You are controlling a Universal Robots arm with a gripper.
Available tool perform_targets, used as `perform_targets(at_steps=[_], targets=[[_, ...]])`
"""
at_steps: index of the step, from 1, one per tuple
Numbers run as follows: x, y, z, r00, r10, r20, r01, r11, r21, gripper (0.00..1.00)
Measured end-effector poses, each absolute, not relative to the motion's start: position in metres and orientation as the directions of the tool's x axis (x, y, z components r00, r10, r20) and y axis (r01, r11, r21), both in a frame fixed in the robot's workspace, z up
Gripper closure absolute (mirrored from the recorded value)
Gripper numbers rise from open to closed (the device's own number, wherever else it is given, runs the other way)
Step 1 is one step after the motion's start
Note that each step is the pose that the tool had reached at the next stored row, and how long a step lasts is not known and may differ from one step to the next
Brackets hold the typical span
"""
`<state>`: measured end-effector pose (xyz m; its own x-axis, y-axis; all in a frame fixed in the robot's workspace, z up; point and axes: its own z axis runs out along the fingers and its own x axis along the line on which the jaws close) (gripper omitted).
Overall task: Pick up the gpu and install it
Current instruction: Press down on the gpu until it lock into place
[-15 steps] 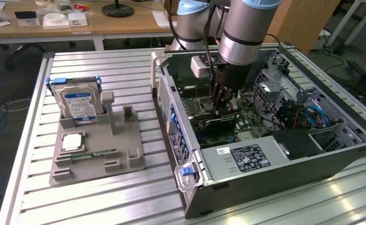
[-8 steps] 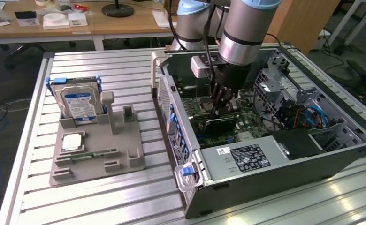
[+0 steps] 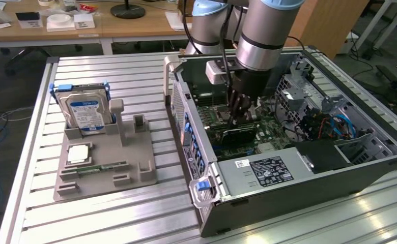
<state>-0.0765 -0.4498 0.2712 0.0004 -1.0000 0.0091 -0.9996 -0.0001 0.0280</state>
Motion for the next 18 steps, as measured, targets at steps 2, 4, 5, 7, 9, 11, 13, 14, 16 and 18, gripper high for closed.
perform_targets(at_steps=[2, 4, 5, 7, 9, 11, 13, 14, 16, 18], targets=[[-0.085, -0.45, 0.271, 0.0, -1.0, 0.009, -1.0, 0.0, 0.027, 0.89], [-0.091, -0.45, 0.271, 0.0, -1.0, 0.009, -1.0, 0.0, 0.026, 0.89], [-0.093, -0.449, 0.27, 0.0, -1.0, 0.009, -1.0, 0.0, 0.025, 0.89], [-0.094, -0.446, 0.268, 0.001, -1.0, 0.009, -1.0, -0.001, 0.026, 0.89], [-0.094, -0.445, 0.266, 0.002, -1.0, 0.009, -1.0, -0.001, 0.025, 0.89], [-0.094, -0.445, 0.266, 0.002, -1.0, 0.009, -1.0, -0.002, 0.026, 0.89], [-0.094, -0.445, 0.263, 0.002, -1.0, 0.009, -1.0, -0.002, 0.025, 0.89], [-0.094, -0.445, 0.262, 0.003, -1.0, 0.01, -1.0, -0.002, 0.026, 0.89], [-0.094, -0.446, 0.259, 0.003, -1.0, 0.012, -1.0, -0.002, 0.028, 0.89], [-0.094, -0.445, 0.258, 0.003, -1.0, 0.013, -1.0, -0.002, 0.029, 0.89]])
